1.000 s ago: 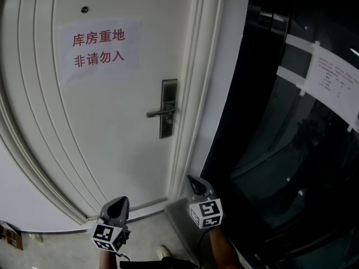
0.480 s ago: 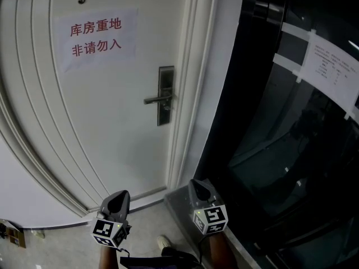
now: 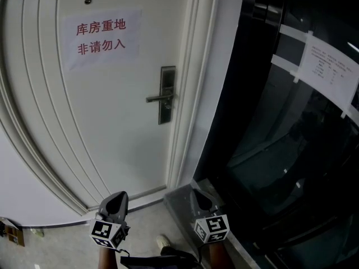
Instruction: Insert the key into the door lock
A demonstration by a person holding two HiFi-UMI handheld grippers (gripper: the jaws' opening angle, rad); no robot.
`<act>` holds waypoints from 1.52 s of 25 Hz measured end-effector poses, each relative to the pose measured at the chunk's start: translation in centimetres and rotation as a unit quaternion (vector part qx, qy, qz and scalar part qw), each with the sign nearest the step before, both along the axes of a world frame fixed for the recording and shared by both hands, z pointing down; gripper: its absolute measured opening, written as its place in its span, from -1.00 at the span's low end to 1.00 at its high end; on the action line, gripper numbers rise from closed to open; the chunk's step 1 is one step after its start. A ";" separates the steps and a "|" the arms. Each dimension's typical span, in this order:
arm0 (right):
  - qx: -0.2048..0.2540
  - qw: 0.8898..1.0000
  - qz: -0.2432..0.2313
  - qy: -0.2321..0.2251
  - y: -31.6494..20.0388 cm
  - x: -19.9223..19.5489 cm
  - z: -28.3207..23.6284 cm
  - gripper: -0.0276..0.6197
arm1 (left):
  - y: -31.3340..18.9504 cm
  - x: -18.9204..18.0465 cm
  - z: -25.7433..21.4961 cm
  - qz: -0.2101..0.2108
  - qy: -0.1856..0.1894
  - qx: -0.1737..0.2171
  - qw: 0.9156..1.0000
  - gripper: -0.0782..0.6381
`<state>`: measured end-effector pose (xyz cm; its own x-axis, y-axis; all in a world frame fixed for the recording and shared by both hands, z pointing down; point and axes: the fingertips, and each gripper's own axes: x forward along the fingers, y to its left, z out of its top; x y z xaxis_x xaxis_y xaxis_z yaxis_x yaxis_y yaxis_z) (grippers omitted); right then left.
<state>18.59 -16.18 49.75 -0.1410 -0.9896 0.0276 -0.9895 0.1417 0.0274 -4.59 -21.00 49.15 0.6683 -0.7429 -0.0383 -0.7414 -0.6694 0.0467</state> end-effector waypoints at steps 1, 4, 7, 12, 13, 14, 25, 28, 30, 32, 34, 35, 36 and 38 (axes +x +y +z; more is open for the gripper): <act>-0.002 1.000 0.001 -0.002 0.4 -0.1 0.2 -0.91 | 0.1 -0.2 0.0 -0.002 0.001 0.000 1.000 -0.77; -0.007 1.000 0.000 -0.008 1.4 -0.4 0.6 -0.91 | 0.5 -0.8 0.1 -0.006 0.000 0.001 1.000 -0.77; -0.010 1.000 -0.001 -0.008 2.4 -0.8 0.8 -0.91 | 1.1 -1.2 0.2 -0.008 -0.004 0.003 1.000 -0.77; -0.008 1.000 0.000 -0.002 3.3 -1.2 0.7 -0.91 | 2.0 -1.6 0.5 -0.008 -0.008 0.003 1.000 -0.77; -0.008 1.000 0.001 0.000 3.3 -1.3 0.8 -0.91 | 2.1 -1.7 0.7 -0.008 -0.008 0.002 1.000 -0.77; -0.008 1.000 0.000 0.001 3.3 -1.4 0.8 -0.91 | 2.2 -1.8 0.8 -0.008 -0.009 0.000 1.000 -0.77; -0.013 1.000 -0.010 0.001 3.2 -2.4 0.8 -0.91 | 2.3 -2.4 0.9 -0.006 -0.006 -0.003 1.000 -0.77; -0.012 1.000 -0.010 0.003 3.0 -2.6 0.8 -0.91 | 2.2 -2.6 1.1 -0.006 -0.006 -0.007 1.000 -0.77; -0.011 1.000 -0.010 0.004 2.9 -2.6 0.7 -0.91 | 2.1 -2.7 1.2 -0.007 -0.006 -0.008 1.000 -0.77; -0.010 1.000 -0.011 0.004 2.8 -2.7 0.6 -0.91 | 2.0 -2.7 1.3 -0.006 -0.006 -0.009 1.000 -0.77; -0.009 1.000 -0.012 0.002 2.8 -2.7 0.6 -0.91 | 1.9 -2.6 1.4 -0.005 -0.005 -0.011 1.000 -0.77; -0.009 1.000 -0.012 0.001 2.8 -2.7 0.7 -0.91 | 1.9 -2.6 1.4 -0.005 -0.005 -0.012 1.000 -0.77; -0.010 1.000 -0.012 0.001 2.7 -2.8 0.7 -0.91 | 1.9 -2.6 1.5 -0.005 -0.006 -0.013 1.000 -0.77; -0.011 1.000 -0.011 0.000 2.6 -2.7 0.8 -0.91 | 1.8 -2.5 1.5 -0.003 -0.006 -0.013 1.000 -0.77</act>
<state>15.90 -13.54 50.54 -0.1630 -0.9854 0.0495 -0.9861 0.1644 0.0244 -7.13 -19.19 50.65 0.6636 -0.7480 -0.0108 -0.7466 -0.6631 0.0546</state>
